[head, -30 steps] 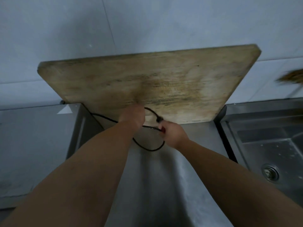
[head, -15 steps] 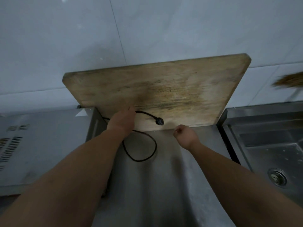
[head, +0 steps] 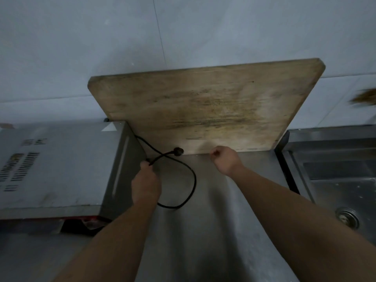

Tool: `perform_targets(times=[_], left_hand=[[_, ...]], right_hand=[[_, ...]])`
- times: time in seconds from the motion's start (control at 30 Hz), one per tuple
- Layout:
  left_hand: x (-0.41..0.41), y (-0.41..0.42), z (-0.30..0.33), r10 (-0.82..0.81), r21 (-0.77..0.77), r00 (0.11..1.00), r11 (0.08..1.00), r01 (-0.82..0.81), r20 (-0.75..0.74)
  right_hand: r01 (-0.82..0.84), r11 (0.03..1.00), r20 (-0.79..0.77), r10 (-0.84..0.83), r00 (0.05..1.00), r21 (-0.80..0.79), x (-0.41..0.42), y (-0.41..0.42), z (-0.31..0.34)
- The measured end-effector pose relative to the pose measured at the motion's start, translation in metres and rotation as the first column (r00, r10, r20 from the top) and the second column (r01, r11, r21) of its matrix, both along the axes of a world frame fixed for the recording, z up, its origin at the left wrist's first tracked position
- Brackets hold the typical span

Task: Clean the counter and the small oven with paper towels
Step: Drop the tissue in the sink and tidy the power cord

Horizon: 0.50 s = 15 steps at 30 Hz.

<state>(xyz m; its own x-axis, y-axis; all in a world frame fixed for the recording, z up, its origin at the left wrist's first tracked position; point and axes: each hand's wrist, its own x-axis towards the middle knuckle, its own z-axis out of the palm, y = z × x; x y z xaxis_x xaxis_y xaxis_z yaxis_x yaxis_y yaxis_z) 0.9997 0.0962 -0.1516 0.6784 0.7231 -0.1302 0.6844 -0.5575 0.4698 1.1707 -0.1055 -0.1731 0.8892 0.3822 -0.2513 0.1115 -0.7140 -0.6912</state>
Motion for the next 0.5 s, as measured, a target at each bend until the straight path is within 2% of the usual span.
perform_targets(times=[0.1, 0.2, 0.33, 0.5], left_hand=[[-0.024, 0.007, -0.019, 0.233, -0.1, 0.971, 0.966, -0.236, -0.044], [-0.037, 0.011, -0.032, 0.327, -0.136, 0.932, 0.928, -0.348, -0.155], [-0.04, 0.007, -0.045, 0.303, -0.111, 0.914, 0.933, -0.342, -0.27], [-0.024, 0.004, -0.058, 0.229, -0.121, 0.893, 0.948, -0.296, -0.386]], right_hand=[[-0.062, 0.994, 0.008, 0.063, 0.998, -0.089, -0.01, 0.009, -0.015], [-0.097, 0.983, 0.015, 0.101, 0.995, -0.154, -0.018, 0.019, -0.024], [-0.178, 0.969, -0.023, 0.176, 0.984, -0.171, -0.025, 0.031, -0.034], [-0.333, 0.922, 0.0, 0.339, 0.941, -0.198, -0.044, 0.045, -0.048]])
